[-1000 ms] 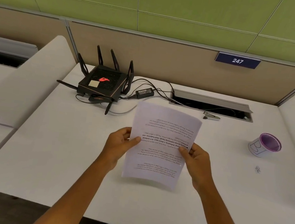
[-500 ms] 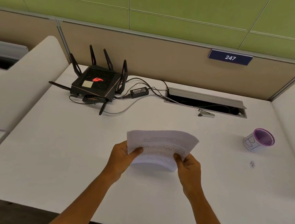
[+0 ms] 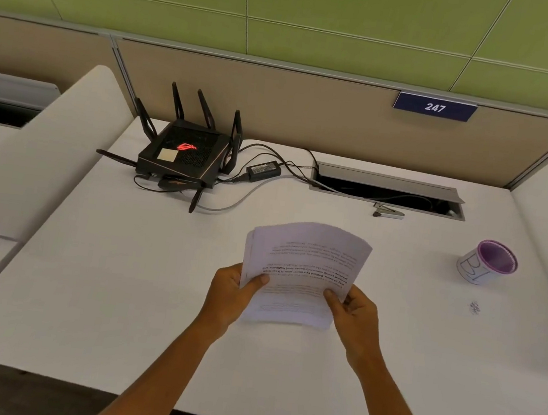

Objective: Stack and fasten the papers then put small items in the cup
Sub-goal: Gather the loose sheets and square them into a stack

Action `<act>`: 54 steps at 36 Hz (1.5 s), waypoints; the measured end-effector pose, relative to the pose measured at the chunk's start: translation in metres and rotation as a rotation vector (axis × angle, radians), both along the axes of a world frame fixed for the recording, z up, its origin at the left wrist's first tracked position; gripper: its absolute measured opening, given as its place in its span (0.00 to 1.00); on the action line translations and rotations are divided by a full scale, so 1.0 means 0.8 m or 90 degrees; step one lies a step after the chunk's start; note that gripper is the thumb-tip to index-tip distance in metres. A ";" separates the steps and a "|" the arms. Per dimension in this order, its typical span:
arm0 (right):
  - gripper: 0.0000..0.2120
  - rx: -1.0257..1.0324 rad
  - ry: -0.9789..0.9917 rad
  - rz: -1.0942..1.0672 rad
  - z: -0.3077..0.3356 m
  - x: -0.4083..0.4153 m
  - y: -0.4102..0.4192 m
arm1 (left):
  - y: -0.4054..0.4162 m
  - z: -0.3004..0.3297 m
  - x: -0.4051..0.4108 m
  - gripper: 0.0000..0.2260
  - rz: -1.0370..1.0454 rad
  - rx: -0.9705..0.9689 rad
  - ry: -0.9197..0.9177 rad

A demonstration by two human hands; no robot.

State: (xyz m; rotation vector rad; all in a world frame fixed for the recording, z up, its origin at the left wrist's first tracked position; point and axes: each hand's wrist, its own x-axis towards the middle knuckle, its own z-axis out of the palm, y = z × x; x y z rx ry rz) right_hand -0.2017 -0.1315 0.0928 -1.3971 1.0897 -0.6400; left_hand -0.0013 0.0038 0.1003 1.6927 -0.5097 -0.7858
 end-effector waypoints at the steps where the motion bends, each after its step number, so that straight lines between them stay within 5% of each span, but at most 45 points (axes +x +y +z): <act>1: 0.14 -0.021 0.003 0.011 0.005 -0.001 -0.004 | 0.000 0.002 0.003 0.06 -0.006 0.002 -0.011; 7: 0.39 -0.253 0.045 0.019 0.042 -0.005 -0.038 | -0.001 0.011 0.030 0.07 -0.096 0.025 -0.131; 10: 0.44 -0.322 0.084 0.075 0.073 -0.001 -0.050 | -0.003 0.010 0.044 0.05 -0.167 0.063 -0.214; 16: 0.36 -0.364 0.185 0.346 0.111 0.018 -0.052 | -0.008 0.019 0.049 0.09 -0.301 0.099 -0.305; 21: 0.08 -0.422 0.262 0.412 0.108 0.027 -0.046 | -0.011 0.037 0.047 0.09 -0.366 0.119 -0.332; 23: 0.07 -0.424 0.253 0.400 0.103 0.024 -0.045 | -0.011 0.038 0.050 0.08 -0.365 0.109 -0.310; 27: 0.09 -0.389 0.228 0.344 0.096 0.014 -0.045 | -0.003 0.029 0.059 0.19 -0.255 0.068 -0.258; 31: 0.09 -0.277 0.175 0.212 0.098 0.001 -0.038 | 0.020 0.008 0.053 0.41 0.060 0.054 -0.224; 36: 0.02 -0.061 0.029 -0.014 0.086 -0.013 -0.017 | 0.044 -0.002 0.014 0.52 0.285 0.080 0.070; 41: 0.11 0.138 -0.101 -0.142 0.070 -0.019 0.011 | 0.046 -0.007 -0.007 0.46 0.285 0.044 0.319; 44: 0.13 0.200 -0.141 -0.186 0.061 -0.022 0.023 | 0.040 -0.004 -0.005 0.34 0.266 -0.041 0.424; 48: 0.16 0.286 -0.189 -0.226 0.051 -0.028 0.038 | 0.031 0.013 -0.011 0.11 0.253 -0.088 0.405; 54: 0.21 0.383 -0.230 -0.228 0.033 -0.038 0.060 | 0.020 0.028 -0.014 0.08 0.265 -0.091 0.379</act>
